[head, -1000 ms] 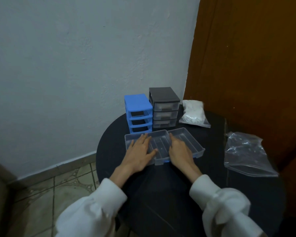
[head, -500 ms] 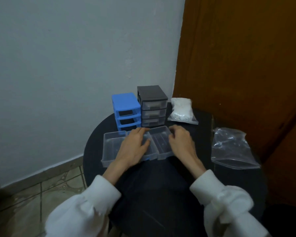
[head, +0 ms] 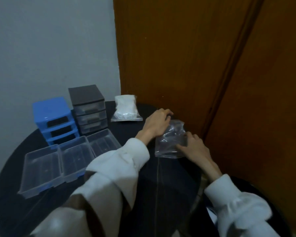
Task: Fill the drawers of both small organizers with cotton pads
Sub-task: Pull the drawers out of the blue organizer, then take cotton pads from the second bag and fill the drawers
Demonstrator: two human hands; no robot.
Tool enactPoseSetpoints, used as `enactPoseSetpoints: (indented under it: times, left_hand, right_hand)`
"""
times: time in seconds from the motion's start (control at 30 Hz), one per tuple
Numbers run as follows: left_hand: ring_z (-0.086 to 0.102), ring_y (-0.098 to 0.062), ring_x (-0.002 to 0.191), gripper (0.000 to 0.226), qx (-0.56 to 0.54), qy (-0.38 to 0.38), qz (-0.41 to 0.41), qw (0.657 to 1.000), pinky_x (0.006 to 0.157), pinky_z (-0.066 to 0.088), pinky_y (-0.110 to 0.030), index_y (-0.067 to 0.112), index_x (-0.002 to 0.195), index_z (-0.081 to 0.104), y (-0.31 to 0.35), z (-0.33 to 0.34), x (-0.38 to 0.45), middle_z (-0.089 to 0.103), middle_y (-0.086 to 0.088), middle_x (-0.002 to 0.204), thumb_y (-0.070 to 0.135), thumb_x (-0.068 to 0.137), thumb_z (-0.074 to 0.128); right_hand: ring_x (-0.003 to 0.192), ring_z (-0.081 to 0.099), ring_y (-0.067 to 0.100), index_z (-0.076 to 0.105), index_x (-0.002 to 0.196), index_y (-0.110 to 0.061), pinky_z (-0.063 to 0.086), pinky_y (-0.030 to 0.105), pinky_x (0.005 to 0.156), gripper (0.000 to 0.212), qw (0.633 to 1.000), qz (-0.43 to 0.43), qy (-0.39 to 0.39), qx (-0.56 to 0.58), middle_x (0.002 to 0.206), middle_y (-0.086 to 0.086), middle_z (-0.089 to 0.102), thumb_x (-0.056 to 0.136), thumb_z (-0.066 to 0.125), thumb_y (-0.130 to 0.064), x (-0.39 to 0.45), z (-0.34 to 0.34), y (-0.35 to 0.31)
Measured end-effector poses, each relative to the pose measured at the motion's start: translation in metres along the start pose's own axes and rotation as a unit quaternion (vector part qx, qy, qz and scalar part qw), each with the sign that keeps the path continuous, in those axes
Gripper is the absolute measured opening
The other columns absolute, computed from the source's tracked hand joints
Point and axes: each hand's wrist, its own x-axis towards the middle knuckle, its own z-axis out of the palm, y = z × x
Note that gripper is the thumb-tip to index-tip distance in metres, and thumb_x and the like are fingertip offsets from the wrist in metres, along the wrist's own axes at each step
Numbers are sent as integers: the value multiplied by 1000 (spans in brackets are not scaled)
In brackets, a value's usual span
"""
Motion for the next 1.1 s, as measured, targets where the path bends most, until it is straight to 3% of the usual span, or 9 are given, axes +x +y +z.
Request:
enactPoseSetpoints:
  times: [0.1,0.23,0.57,0.7,0.8,0.87,0.93,1.03,1.1]
  left_hand:
    - [36,-24,133,40,64,-93,9,994,110,22,-45,23,142,36,0,17,20,39,-8,144,26,102,29]
    - [42,-30,125,40,67,-149,-22,986,105,31,-49,29,142,32,-7,30,27,43,-14,136,28,103,26]
    - [51,-24,99,33,-206,-48,-46,976,79,53,-31,29,116,56,-13,10,17,38,-10,117,8,93,46]
    - [50,-20,105,35,-289,78,-33,954,75,53,-21,24,122,55,-13,-9,6,40,-10,123,8,90,55]
    - [52,-20,111,35,-311,127,-26,941,89,53,-29,24,124,53,-13,-25,-4,45,-7,124,17,90,59]
    - [56,-15,102,34,-364,181,-35,913,76,52,-15,18,129,46,-6,-40,-11,51,-2,112,18,95,51]
    - [57,-15,97,36,-433,215,-86,871,73,51,-18,14,134,37,-5,-56,-15,53,-1,108,21,99,42]
    - [56,-24,112,34,-469,140,-158,858,91,48,-35,12,127,53,-14,-78,-20,59,-9,120,30,100,39]
    - [58,-20,106,26,-468,108,-139,866,85,49,-30,17,108,67,-18,-86,-25,66,-5,112,27,98,45]
  right_hand:
    - [129,37,27,25,143,-24,35,45,103,67,999,-14,-44,-23,141,8,39,88,56,-47,1,6,14]
    - [125,40,21,31,140,-31,38,45,102,63,997,-50,-41,31,135,3,42,86,63,-29,7,6,27]
    - [120,46,22,33,141,-21,40,31,98,68,979,-55,35,195,133,5,42,83,67,-13,18,-8,39]
    - [96,58,13,29,141,-17,50,28,81,65,919,-34,75,387,118,-2,53,87,65,-21,18,-16,25]
    - [86,61,9,40,127,-16,50,22,69,44,885,-64,120,445,100,-8,57,88,61,-19,16,-29,1]
    - [87,65,16,45,113,-17,53,30,74,29,877,-87,150,449,92,-4,61,88,60,-15,17,-42,-13]
    - [81,67,15,50,103,-17,54,33,77,17,864,-114,151,467,88,0,65,89,58,-12,18,-55,-24]
    - [72,64,9,54,95,-17,52,24,69,5,856,-160,136,473,82,-2,64,94,52,-13,18,-65,-39]
    - [69,60,9,57,94,-15,49,19,63,13,849,-173,145,478,79,-3,62,97,45,-19,18,-65,-47]
